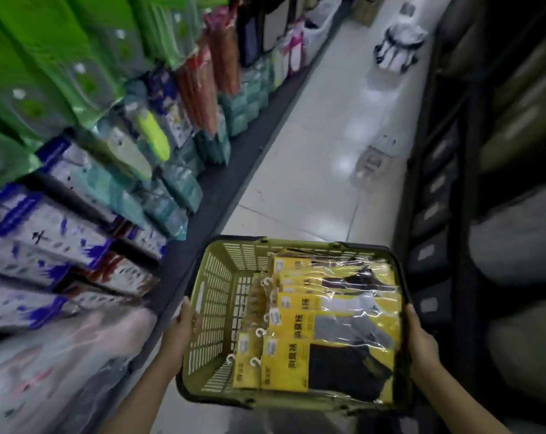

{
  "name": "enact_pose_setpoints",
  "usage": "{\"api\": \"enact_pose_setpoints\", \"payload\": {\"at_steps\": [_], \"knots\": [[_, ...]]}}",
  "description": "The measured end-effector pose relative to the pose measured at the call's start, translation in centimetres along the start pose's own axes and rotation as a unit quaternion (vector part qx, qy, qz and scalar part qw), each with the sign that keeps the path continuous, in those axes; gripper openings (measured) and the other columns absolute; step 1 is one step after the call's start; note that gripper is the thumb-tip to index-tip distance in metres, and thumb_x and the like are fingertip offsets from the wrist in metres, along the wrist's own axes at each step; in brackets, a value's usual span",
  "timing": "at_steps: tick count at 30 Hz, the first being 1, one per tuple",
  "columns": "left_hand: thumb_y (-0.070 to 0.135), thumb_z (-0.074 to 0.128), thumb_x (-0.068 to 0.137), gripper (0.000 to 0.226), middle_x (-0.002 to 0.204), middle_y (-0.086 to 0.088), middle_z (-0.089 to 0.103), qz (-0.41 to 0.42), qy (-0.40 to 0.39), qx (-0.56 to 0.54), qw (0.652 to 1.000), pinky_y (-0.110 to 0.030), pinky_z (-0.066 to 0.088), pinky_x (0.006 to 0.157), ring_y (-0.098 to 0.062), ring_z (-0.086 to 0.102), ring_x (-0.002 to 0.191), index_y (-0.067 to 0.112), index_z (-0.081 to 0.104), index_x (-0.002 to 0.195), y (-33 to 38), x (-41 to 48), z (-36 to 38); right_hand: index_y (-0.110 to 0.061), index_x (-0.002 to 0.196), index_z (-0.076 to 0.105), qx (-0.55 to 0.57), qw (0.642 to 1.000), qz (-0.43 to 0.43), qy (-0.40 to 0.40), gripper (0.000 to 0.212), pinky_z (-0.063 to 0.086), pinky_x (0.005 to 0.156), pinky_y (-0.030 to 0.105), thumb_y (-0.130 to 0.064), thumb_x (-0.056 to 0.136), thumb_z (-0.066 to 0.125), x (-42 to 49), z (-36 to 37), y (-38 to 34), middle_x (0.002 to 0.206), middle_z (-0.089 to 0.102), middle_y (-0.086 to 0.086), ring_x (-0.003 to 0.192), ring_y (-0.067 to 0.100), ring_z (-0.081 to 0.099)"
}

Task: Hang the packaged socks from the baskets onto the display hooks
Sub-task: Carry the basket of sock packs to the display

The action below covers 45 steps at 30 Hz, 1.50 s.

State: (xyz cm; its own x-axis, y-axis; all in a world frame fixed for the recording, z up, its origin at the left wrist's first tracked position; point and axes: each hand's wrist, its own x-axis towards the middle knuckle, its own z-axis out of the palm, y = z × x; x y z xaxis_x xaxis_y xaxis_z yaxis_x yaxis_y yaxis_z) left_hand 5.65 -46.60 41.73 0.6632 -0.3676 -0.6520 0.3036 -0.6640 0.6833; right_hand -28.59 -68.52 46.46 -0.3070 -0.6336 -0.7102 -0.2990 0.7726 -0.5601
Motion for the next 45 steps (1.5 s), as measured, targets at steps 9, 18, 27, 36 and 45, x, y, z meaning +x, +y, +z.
{"api": "enact_pose_setpoints", "payload": {"at_steps": [9, 18, 27, 36, 45], "knots": [[0.068, 0.032, 0.088, 0.067, 0.076, -0.014, 0.064, 0.030, -0.007, 0.083, 0.996, -0.038, 0.046, 0.073, -0.029, 0.061, 0.076, 0.010, 0.061, 0.071, 18.7, 10.5, 6.2, -0.001, 0.109, 0.066, 0.107, 0.994, 0.026, 0.004, 0.065, 0.048, 0.096, 0.045, -0.060, 0.083, 0.058, 6.8, 2.6, -12.0, 0.102, 0.067, 0.016, 0.097, 0.033, 0.063], [0.064, 0.026, 0.092, 0.061, 0.071, -0.001, 0.056, 0.049, -0.067, 0.154, 0.985, -0.034, 0.038, 0.069, -0.016, 0.052, 0.067, 0.015, 0.056, 0.073, 38.7, 26.2, 12.3, -0.012, 0.096, 0.061, 0.191, 0.980, 0.054, 0.033, 0.047, 0.048, 0.078, 0.036, -0.056, 0.082, 0.061, 15.3, 12.1, -26.9, 0.078, 0.064, 0.005, 0.074, 0.021, 0.062], [0.065, 0.028, 0.092, 0.060, 0.067, -0.003, 0.056, 0.071, -0.080, 0.169, 0.980, -0.034, 0.040, 0.068, -0.018, 0.052, 0.064, 0.016, 0.054, 0.068, 57.2, 40.0, 24.5, -0.010, 0.107, 0.060, 0.254, 0.963, 0.067, 0.054, 0.054, 0.046, 0.060, 0.027, -0.057, 0.080, 0.063, 28.0, 16.8, -45.6, 0.080, 0.065, 0.001, 0.071, 0.015, 0.062], [0.066, 0.029, 0.091, 0.061, 0.070, -0.004, 0.058, 0.048, -0.045, 0.152, 0.986, -0.036, 0.039, 0.078, -0.021, 0.053, 0.067, 0.016, 0.055, 0.069, 74.2, 49.9, 36.8, -0.009, 0.108, 0.063, 0.216, 0.974, 0.054, 0.030, 0.053, 0.046, 0.059, 0.028, -0.056, 0.083, 0.060, 42.0, 18.1, -68.4, 0.089, 0.067, 0.005, 0.074, 0.017, 0.062], [0.063, 0.030, 0.093, 0.057, 0.071, -0.002, 0.057, 0.055, -0.057, 0.125, 0.989, -0.035, 0.041, 0.077, -0.020, 0.052, 0.069, 0.015, 0.054, 0.072, 92.9, 64.4, 49.2, -0.008, 0.102, 0.065, 0.205, 0.977, 0.054, 0.039, 0.056, 0.044, 0.056, 0.029, -0.060, 0.081, 0.061, 56.6, 23.8, -90.0, 0.079, 0.065, 0.003, 0.068, 0.018, 0.061]]}}
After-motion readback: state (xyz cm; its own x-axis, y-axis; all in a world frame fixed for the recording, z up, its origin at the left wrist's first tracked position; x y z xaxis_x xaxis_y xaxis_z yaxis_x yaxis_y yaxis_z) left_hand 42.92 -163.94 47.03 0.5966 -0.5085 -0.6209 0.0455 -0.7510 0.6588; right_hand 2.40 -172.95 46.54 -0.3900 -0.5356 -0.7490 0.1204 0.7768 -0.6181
